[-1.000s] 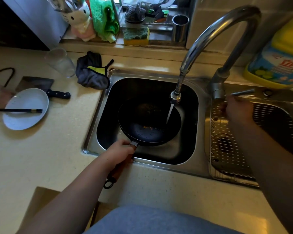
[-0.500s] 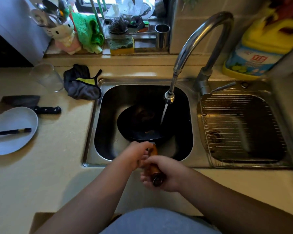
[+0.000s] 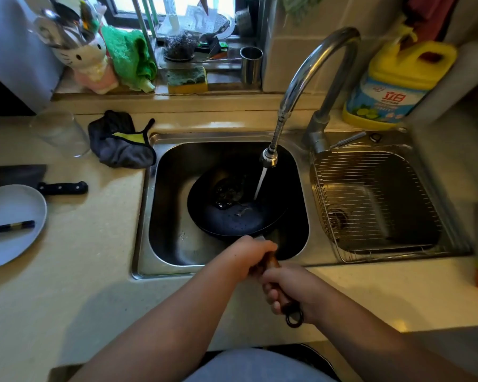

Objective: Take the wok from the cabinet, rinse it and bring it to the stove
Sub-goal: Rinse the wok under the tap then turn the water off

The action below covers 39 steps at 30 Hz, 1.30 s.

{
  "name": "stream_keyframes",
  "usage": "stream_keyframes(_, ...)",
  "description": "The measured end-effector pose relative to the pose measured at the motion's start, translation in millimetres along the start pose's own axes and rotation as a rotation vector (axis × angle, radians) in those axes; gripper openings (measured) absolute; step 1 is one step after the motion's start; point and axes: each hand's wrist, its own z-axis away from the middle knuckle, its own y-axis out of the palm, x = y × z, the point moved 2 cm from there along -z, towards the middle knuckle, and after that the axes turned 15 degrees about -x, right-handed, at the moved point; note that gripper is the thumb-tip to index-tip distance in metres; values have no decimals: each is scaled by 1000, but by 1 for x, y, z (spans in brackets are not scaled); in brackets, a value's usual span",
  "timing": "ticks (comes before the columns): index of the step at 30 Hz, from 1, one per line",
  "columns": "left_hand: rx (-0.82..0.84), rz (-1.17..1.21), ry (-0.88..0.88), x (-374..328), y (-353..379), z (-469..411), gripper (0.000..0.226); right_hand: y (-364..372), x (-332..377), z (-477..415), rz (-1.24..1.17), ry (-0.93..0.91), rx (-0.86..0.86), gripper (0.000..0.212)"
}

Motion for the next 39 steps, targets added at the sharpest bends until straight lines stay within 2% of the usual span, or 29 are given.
stream_keyframes(5, 75, 16, -6, 5, 12, 10, 30, -22, -7, 14, 198, -117, -48, 16)
stream_keyframes(10, 153, 119, 28, 20, 27, 19, 16, -42, -19, 19, 412, -261, -111, 23)
stream_keyframes(17, 257, 251, 51, 31, 36, 21, 15, -65, -27, 21, 423, -397, -21, 15)
stream_keyframes(22, 256, 279, 60, 37, 37, 21, 21, -79, -32, 16, 293, -366, 148, 11)
stream_keyframes(26, 241, 283, 87, 39, 38, 22, 23, -89, -34, 10, 171, -294, 266, 20)
stream_keyframes(32, 189, 270, 116, 39, 34, 27, 34, -93, -30, 3, -79, -32, 498, 24)
stream_keyframes(35, 153, 272, 140, 37, 30, 31, 39, -88, -24, 9, -175, 71, 599, 39)
stream_keyframes(39, 160, 320, 130, 28, 22, 35, 31, -78, -10, 23, -277, 193, 581, 41)
